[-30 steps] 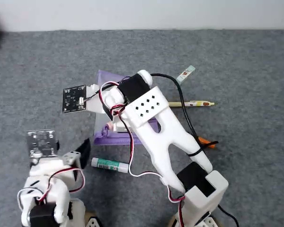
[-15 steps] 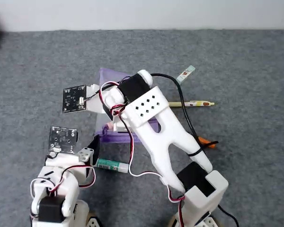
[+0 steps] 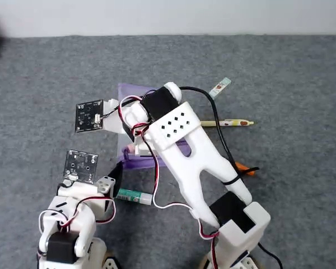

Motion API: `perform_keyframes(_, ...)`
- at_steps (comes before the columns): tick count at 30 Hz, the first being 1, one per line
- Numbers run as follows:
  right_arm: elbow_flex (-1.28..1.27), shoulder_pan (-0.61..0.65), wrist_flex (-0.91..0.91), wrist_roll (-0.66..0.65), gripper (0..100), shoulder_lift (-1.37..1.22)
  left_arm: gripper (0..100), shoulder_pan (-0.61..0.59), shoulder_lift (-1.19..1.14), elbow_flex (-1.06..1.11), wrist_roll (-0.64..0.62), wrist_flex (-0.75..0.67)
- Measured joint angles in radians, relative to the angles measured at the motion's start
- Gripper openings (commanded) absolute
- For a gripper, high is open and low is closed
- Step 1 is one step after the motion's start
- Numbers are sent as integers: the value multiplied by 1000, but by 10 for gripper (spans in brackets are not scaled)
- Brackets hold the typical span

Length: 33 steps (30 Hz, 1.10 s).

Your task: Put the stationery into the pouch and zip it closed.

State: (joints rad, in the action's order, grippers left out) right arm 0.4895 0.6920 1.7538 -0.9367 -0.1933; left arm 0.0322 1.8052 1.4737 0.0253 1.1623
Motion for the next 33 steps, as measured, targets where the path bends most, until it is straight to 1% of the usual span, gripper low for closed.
perform_keyframes(4,0,-11,0,0,9,0,199,-3,0,0,23,8)
perform_keyframes(16,0,-11,0,0,9,0,199,-3,0,0,25,12)
perform_keyframes(24,0,-11,0,0,9,0,199,-3,0,58,25,-80)
perform_keyframes(28,0,-9,0,0,9,0,198,-2,0,63,25,-91)
perform_keyframes(33,-2,28,0,0,9,49,198,-2,0,75,20,-94)
